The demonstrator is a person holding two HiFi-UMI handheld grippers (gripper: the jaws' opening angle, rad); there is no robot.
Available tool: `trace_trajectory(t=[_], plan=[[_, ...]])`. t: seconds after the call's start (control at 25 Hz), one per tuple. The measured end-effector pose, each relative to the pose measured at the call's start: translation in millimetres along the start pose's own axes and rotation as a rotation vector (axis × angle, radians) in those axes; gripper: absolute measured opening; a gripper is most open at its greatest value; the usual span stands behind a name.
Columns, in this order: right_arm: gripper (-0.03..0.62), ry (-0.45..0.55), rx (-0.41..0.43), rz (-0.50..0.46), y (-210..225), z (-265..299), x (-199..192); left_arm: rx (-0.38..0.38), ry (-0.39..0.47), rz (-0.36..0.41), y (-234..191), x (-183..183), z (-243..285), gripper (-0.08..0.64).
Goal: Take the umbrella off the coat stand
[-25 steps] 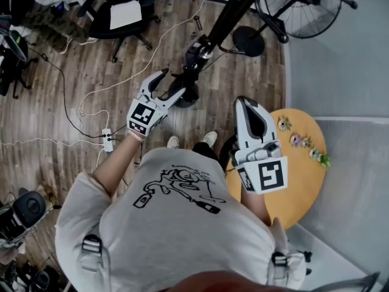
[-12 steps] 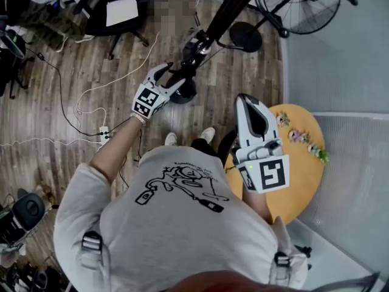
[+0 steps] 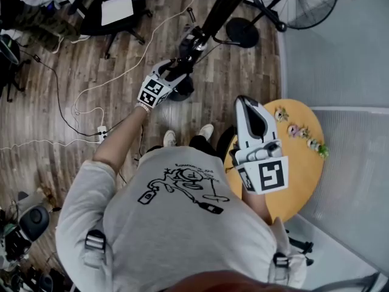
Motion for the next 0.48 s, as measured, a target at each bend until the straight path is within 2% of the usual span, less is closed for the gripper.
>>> trace_trajectory(t=[0.2,0.48], plan=[[0.015,-0.015,-0.011,-0.003,-1.0,-2.4,-2.9,-0.023,-0.020,-0.031,-10.4,-7.5,14.0,0.278],[0.015,-0.034,-0.028,-0.008,-1.6,-2.0,-4.6,-0.060,-0.069,-0.029,-21.3,-13.5,35.2,0.279]])
Point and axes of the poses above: the fingertips, and each gripper's own axes: z forward along the fingers, y to its right, x out of its top, the point moved 6 cm from there along -z, backward along the fingers, and after that the axes turned 15 degrees about -z, right-handed, at the moved point
